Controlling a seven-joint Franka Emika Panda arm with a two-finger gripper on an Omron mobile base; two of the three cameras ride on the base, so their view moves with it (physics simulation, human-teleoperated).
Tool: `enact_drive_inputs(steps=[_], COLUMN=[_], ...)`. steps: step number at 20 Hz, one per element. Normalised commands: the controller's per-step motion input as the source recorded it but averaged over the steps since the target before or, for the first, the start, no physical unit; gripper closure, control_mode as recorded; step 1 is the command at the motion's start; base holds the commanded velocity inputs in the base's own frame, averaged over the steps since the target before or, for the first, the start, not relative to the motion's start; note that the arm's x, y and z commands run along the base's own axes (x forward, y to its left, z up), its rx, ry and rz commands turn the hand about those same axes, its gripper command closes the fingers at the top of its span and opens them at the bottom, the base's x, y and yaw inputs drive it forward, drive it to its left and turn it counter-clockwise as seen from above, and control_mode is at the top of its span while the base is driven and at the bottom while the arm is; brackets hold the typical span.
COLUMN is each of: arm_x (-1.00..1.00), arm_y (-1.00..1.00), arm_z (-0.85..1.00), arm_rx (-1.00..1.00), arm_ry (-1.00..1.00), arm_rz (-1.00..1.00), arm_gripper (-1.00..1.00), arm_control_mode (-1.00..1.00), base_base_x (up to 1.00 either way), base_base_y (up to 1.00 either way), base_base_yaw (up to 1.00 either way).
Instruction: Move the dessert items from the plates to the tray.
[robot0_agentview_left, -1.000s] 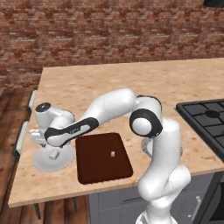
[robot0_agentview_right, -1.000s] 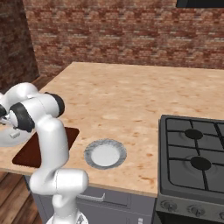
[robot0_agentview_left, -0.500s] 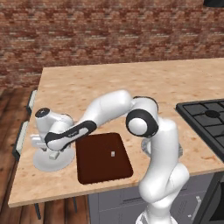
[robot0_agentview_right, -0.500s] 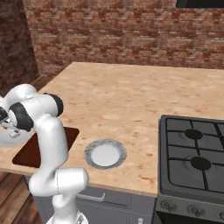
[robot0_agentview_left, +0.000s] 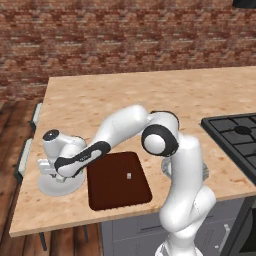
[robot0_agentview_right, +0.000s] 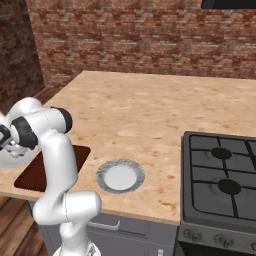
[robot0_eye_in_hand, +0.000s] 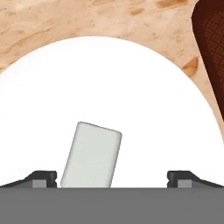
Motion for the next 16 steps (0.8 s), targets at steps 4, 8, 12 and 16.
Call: enact_drive_inputs(steps=[4,8,12,16], arm_x=[0.15,0.23,0.19,0.07], arm_y=[0.00,0.04,0.00,0.01], arm_z=[-0.21,-0.11,-0.07,-0.20], arm_rx=[0.00,0.00,0.00,-0.01], arm_ry=[-0.02,-0.03,-0.01,0.00], arm_rz=[0.00,-0.01,-0.01,-0.02], arm_gripper=[-1.00,-1.00,-1.00,1.00], arm_control_mode=[-1.00,-1.00,-1.00,-1.00], base_base_x=[0.00,0.00,0.00,0.00], base_base_y=[0.00,0.00,0.00,0.00], base_base_yaw=[0.00,0.00,0.00,0.00])
